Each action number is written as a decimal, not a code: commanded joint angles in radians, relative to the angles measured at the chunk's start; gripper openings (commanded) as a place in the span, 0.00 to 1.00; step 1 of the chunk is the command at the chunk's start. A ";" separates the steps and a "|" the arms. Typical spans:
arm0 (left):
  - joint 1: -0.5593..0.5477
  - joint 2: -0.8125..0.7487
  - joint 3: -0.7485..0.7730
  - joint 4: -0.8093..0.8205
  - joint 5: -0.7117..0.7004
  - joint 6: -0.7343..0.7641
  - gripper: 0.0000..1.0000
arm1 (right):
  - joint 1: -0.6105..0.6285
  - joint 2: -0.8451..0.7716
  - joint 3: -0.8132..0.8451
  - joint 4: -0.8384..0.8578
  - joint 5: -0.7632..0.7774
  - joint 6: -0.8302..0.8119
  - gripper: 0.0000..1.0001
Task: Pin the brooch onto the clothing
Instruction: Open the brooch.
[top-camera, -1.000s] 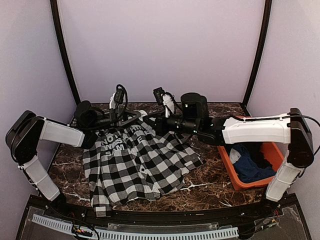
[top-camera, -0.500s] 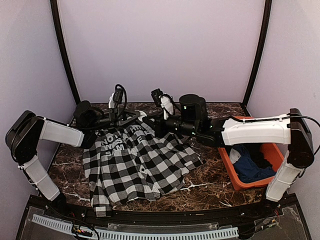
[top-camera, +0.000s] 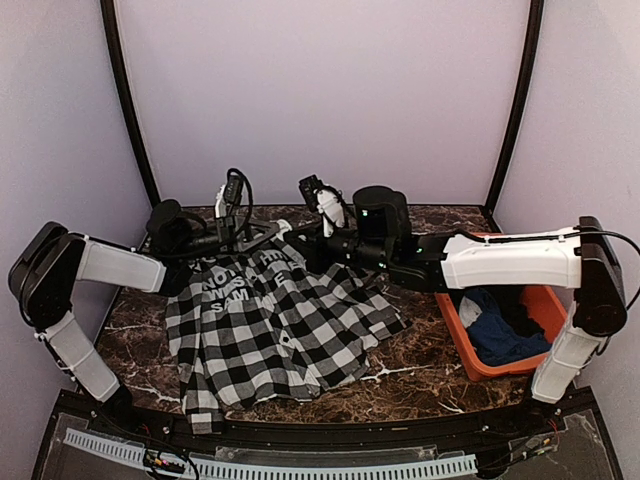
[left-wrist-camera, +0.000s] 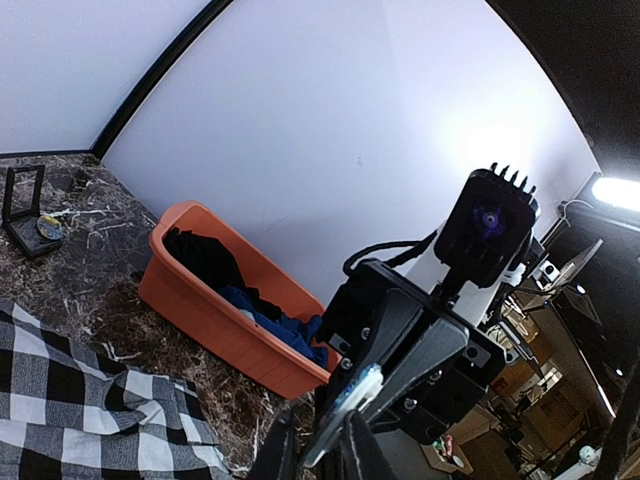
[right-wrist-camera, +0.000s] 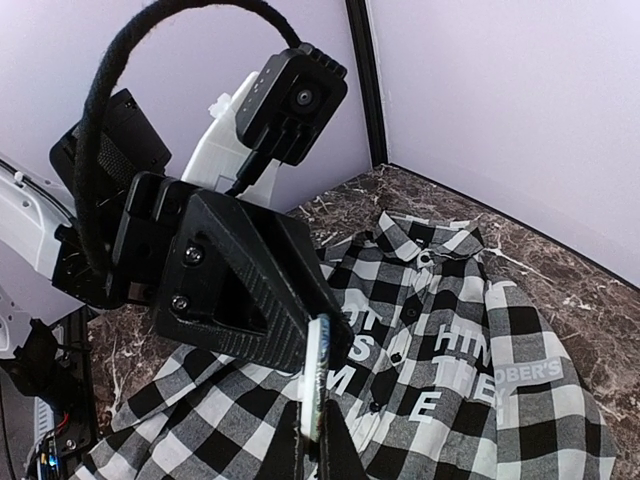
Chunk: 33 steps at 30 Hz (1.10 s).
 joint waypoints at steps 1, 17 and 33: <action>-0.003 -0.058 -0.001 -0.097 -0.003 0.038 0.11 | 0.029 0.033 0.041 -0.011 0.014 -0.053 0.00; -0.047 -0.161 0.043 -0.552 -0.098 0.365 0.01 | 0.074 0.091 0.135 -0.057 0.096 -0.097 0.00; -0.130 -0.187 0.114 -0.756 -0.068 0.558 0.08 | 0.077 0.096 0.155 -0.046 0.060 -0.094 0.00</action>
